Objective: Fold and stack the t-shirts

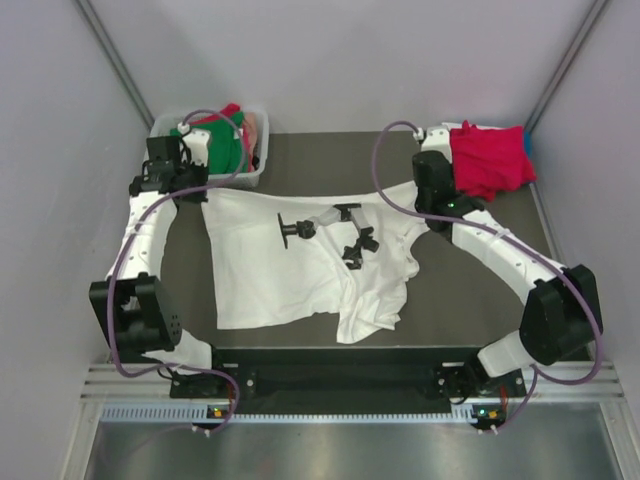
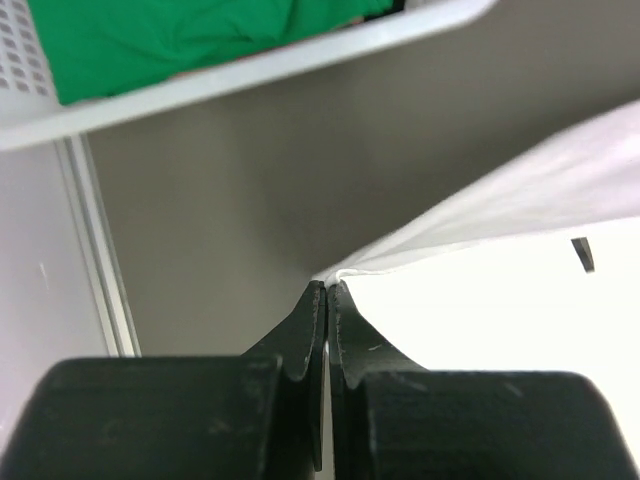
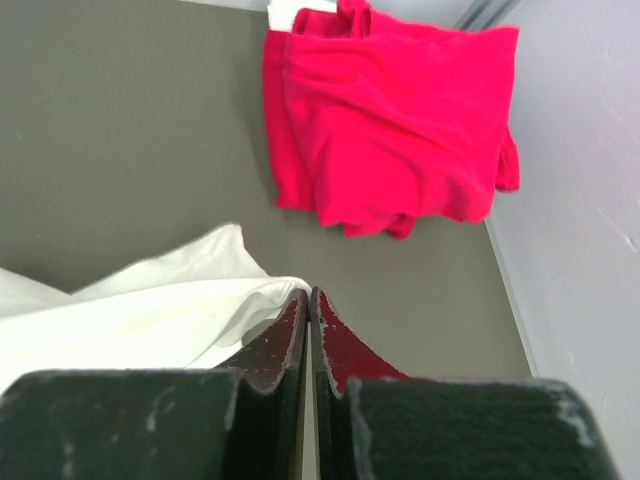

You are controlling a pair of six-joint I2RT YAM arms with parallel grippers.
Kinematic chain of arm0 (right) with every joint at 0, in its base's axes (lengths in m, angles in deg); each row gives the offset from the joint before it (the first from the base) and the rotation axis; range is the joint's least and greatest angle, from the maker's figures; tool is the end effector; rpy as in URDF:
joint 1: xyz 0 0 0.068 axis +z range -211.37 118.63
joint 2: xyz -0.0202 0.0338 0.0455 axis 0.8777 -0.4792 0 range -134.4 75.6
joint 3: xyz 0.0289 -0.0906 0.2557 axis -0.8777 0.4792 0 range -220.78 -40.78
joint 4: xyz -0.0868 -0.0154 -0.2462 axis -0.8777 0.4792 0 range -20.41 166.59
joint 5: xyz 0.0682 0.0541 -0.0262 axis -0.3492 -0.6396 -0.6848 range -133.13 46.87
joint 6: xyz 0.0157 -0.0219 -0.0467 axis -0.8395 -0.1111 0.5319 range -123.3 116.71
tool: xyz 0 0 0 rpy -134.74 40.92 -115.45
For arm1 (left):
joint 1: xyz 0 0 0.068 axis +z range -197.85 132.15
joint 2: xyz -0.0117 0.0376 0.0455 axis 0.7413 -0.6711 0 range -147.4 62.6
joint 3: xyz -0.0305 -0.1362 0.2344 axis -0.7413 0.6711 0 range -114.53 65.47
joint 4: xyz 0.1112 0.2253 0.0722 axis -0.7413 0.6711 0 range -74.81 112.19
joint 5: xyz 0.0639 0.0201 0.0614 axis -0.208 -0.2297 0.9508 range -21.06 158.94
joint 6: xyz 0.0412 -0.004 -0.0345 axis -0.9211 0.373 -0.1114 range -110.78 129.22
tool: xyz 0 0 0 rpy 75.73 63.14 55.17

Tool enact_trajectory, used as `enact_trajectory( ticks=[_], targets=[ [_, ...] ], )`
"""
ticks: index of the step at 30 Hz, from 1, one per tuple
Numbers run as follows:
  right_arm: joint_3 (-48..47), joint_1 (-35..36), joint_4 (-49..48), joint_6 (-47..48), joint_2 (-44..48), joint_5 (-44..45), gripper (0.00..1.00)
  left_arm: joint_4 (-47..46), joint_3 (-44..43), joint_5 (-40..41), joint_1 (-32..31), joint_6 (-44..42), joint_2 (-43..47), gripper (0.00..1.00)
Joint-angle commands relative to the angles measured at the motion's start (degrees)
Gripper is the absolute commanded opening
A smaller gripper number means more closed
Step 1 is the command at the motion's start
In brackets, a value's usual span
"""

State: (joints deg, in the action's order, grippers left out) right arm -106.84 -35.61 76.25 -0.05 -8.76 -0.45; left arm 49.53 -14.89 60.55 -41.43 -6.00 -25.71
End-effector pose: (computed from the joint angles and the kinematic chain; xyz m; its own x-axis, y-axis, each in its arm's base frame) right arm 0.3134 0.1245 0.3140 -0.3926 -0.2356 -0.8890 0.2122 0.9173 -0.3368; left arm 0.3424 0.0333 0.3295 -0.6462 0.1888 -0.7395 0.1724 0.9800 0.0995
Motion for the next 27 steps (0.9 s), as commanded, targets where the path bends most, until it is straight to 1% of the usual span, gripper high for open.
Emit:
enact_trajectory(
  ticks=[1,4,7,9,10,14,15,18,20,23,24,25,26,27],
  targets=[
    [2.16,0.08,1.78,-2.54,2.97,2.15,0.0,5.1,2.22,-2.69,0.09,-1.83,4.19,0.0],
    [3.22,0.43,2.22,-2.72,3.58,2.68,0.0,5.55,3.1,-3.48,0.09,-1.83,6.48,0.0],
    [2.52,0.52,3.44,-2.72,4.11,2.85,0.0,8.18,1.26,-4.62,0.09,-2.0,7.1,0.0],
    [0.24,0.61,5.37,-2.81,3.68,2.59,0.02,9.76,-1.1,-5.94,0.09,-1.83,6.75,0.13],
    [-1.16,0.96,6.95,-2.81,3.67,2.59,0.02,10.73,-1.81,-6.38,0.09,-2.0,6.75,0.14],
    [-2.4,3.33,8.11,-2.81,4.99,4.61,0.0,12.67,-3.4,-7.79,0.18,-1.13,7.71,0.07],
    [-2.67,3.59,9.33,-4.46,5.34,4.78,0.0,12.93,-3.49,-8.05,0.18,-0.86,8.24,0.01],
    [-2.76,4.39,12.75,-6.22,6.4,4.52,0.0,14.34,-3.4,-8.84,0.18,-0.25,8.77,0.0],
    [-1.44,5.18,14.34,-7.11,7.36,4.35,0.0,14.78,-2.79,-8.93,0.09,-0.07,9.12,0.02],
    [1.89,5.71,16.72,-8.87,9.29,4.08,0.01,15.05,-1.56,-8.76,0.18,-0.07,9.74,0.14],
    [2.86,5.71,17.33,-9.39,10.26,4.17,0.04,15.22,-1.47,-8.93,0.09,-0.07,10.0,0.21],
    [4.44,5.71,17.43,-9.49,10.61,4.43,0.12,15.31,-1.38,-9.19,0.09,-0.07,10.09,0.36],
    [5.15,5.79,17.51,-9.49,10.96,4.69,0.39,15.4,-1.47,-9.28,0.09,0.02,10.18,0.47],
    [5.5,5.71,17.69,-9.49,11.49,4.7,0.4,15.48,-1.56,-9.37,0.18,0.11,10.44,0.58]
  ],
)
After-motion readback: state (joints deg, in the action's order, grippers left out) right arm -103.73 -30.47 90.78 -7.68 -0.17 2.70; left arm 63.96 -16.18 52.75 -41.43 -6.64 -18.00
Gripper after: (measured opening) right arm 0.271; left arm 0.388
